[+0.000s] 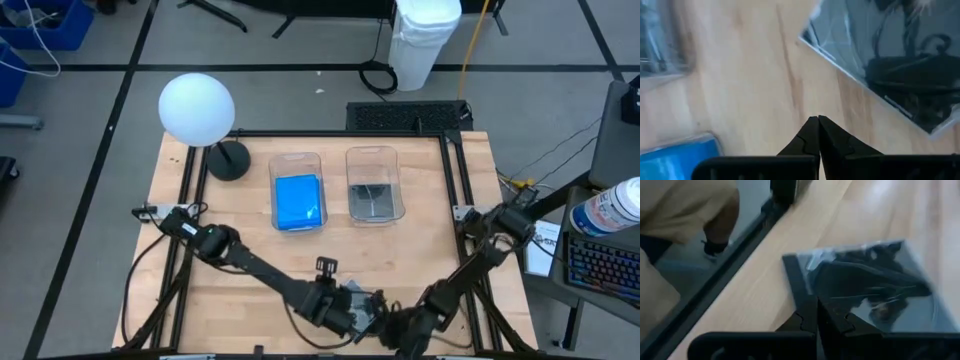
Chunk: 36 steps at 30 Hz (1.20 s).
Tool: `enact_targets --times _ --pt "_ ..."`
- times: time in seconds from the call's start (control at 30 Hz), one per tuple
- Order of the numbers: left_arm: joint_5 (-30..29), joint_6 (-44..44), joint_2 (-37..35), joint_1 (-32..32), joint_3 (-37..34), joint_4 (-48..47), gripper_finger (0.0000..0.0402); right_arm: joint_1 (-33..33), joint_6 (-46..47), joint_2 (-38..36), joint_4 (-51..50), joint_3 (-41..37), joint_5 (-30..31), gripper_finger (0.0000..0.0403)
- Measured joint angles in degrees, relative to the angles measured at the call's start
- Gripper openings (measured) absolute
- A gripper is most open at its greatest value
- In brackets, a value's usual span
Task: Pick & place jewel cases by type
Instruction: Put the black cd case into the right transparent bin
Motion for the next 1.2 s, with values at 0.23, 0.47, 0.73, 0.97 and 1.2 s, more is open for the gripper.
enact_targets --times 0.23,0.47,0.73,0.97,1.2 --pt "3.5 3.1 0.0 1.7 -3.2 0.0 0.0016 2.2 5.9 4.5 -5.5 6.3 1.5 0.0000" --pt "7.4 7.6 -0.1 3.7 -6.4 4.5 0.0013 6.2 7.4 4.6 -7.0 10.3 5.8 0.0000" --pt "9.7 10.3 -0.1 4.5 -7.4 6.2 0.0004 9.0 28.3 1.1 -35.1 11.4 19.2 0.0000" --pt "11.0 11.6 -0.1 4.4 -7.4 10.2 0.0021 5.7 35.7 0.7 -37.3 5.7 16.7 0.0000" --pt "11.7 11.1 -0.1 4.4 -7.4 10.8 0.0007 3.1 40.3 0.3 -31.6 -1.6 12.7 0.0000"
